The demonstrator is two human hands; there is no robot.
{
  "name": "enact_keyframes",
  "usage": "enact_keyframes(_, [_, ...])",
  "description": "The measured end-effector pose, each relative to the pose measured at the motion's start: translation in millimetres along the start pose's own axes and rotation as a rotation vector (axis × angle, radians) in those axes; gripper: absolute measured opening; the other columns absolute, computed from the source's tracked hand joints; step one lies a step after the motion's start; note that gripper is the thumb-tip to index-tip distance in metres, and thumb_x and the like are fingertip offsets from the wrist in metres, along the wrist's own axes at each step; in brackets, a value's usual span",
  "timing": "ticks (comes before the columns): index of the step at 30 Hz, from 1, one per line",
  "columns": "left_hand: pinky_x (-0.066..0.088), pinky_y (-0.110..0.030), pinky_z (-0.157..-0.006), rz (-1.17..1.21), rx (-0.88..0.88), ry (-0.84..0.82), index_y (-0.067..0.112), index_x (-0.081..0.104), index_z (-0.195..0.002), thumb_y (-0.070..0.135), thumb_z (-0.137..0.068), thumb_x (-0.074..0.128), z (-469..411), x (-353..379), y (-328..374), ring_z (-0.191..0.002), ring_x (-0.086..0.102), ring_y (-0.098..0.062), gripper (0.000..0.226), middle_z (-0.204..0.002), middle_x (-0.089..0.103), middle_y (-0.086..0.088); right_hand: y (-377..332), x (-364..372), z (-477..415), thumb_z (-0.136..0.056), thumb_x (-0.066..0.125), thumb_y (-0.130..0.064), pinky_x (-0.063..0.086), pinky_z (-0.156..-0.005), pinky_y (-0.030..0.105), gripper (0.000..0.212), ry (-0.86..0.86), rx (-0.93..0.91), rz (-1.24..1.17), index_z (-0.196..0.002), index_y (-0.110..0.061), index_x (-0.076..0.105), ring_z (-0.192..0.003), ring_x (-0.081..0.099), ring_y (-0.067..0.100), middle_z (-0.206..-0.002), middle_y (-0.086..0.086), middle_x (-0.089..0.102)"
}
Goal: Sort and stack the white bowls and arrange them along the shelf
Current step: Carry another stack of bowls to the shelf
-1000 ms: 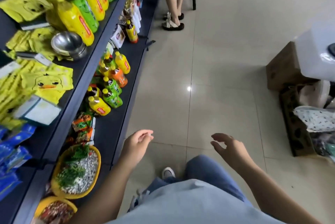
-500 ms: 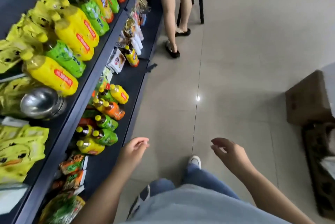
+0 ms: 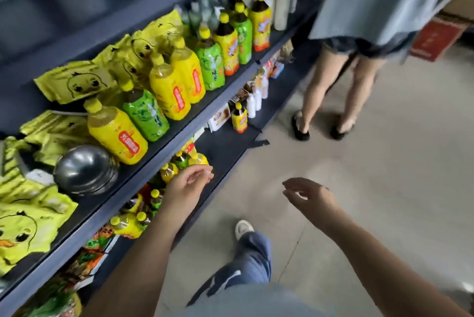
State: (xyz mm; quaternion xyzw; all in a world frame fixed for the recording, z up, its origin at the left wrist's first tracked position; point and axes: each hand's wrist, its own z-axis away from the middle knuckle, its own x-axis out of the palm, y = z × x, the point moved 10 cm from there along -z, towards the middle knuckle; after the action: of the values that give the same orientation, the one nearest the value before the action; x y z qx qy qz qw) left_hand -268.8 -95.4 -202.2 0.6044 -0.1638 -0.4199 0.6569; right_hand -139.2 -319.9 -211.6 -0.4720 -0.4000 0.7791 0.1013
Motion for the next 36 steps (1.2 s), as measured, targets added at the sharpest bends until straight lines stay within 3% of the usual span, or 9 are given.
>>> enact_keyframes(4, [0.048,-0.022,-0.082,0.08,0.025,0.137,0.028,0.063,-0.084,0.017,-0.09,0.057,-57,-30,35,-0.088,0.062,-0.005,0.014,-0.088,0.066,0.008,-76,-2,-88,-0.086,0.062,-0.014,0.044,-0.088,0.021,0.021,-0.088,-0.212,0.043,-0.106,-0.009,0.066,-0.087,0.056,0.008,-0.1,-0.001,0.066])
enact_keyframes(8, [0.049,-0.014,-0.072,0.155,0.111,0.283,0.029,0.063,-0.082,0.015,-0.091,0.056,-96,-73,82,-0.079,0.063,0.004,0.018,-0.077,0.069,0.013,-160,-1,-152,-0.086,0.062,-0.013,0.039,-0.074,0.003,0.023,-0.212,-0.377,-0.003,-0.108,-0.008,0.065,-0.09,0.056,0.005,-0.098,-0.003,0.062])
enact_keyframes(14, [0.05,-0.021,-0.082,0.12,0.278,0.444,0.034,0.068,-0.079,0.027,-0.081,0.063,-128,-140,168,-0.081,0.066,-0.001,0.008,-0.076,0.072,0.017,-301,-16,-219,-0.085,0.063,-0.009,0.042,-0.074,0.003,0.014,-0.314,-0.672,-0.171,-0.095,-0.018,0.064,-0.07,0.052,-0.023,-0.086,-0.011,0.061])
enact_keyframes(20, [0.05,-0.023,-0.087,0.01,0.349,0.618,0.031,0.065,-0.083,0.011,-0.091,0.053,-159,-198,238,-0.082,0.065,0.002,0.024,-0.074,0.071,0.016,-419,-23,-265,-0.083,0.064,-0.006,0.046,-0.078,0.007,0.023,-0.421,-0.867,-0.334,-0.08,-0.029,0.061,-0.071,0.058,-0.012,-0.083,-0.015,0.062])
enact_keyframes(24, [0.046,-0.027,-0.094,-0.007,0.323,0.731,0.031,0.064,-0.086,0.016,-0.09,0.054,-198,-232,261,-0.1,0.061,-0.008,0.019,-0.096,0.067,0.008,-477,-10,-308,-0.084,0.065,-0.016,0.045,-0.078,0.004,0.015,-0.474,-0.917,-0.349,-0.082,-0.031,0.062,-0.082,0.059,-0.007,-0.087,-0.02,0.062])
enact_keyframes(27, [0.044,-0.031,-0.1,0.096,0.31,0.879,0.023,0.06,-0.104,0.021,-0.092,0.053,-236,-268,266,-0.108,0.056,-0.011,0.014,-0.108,0.062,0.005,-516,7,-352,-0.084,0.065,-0.02,0.045,-0.081,0.007,0.008,-0.511,-0.894,-0.416,-0.091,-0.025,0.065,-0.086,0.058,-0.002,-0.089,-0.017,0.062])
enact_keyframes(30, [0.035,-0.031,-0.107,0.234,0.274,1.01,0.024,0.046,-0.122,0.032,-0.09,0.054,-275,-300,257,-0.12,0.047,-0.012,0.034,-0.123,0.051,0.006,-549,38,-391,-0.085,0.064,-0.024,0.046,-0.094,0.025,0.023,-0.567,-0.811,-0.511,-0.107,-0.021,0.059,-0.095,0.055,0.006,-0.106,-0.007,0.06])
enact_keyframes(34, [0.025,-0.024,-0.106,0.3,0.255,1.043,0.024,0.02,-0.145,0.049,-0.083,0.058,-317,-318,242,-0.136,0.029,-0.009,0.077,-0.151,0.027,0.005,-578,91,-413,-0.081,0.066,-0.04,0.035,-0.105,0.028,0.062,-0.703,-0.686,-0.607,-0.135,-0.023,0.04,-0.122,0.043,0.009,-0.139,-0.005,0.042])
enact_keyframes(36, [0.03,-0.024,-0.106,0.3,0.359,0.993,0.024,0.026,-0.143,0.05,-0.076,0.066,-331,-322,241,-0.131,0.037,-0.005,0.083,-0.146,0.037,0.007,-586,118,-411,-0.066,0.071,-0.051,0.036,-0.105,0.026,0.079,-0.798,-0.747,-0.629,-0.134,-0.029,0.038,-0.125,0.045,0.007,-0.139,-0.007,0.045])
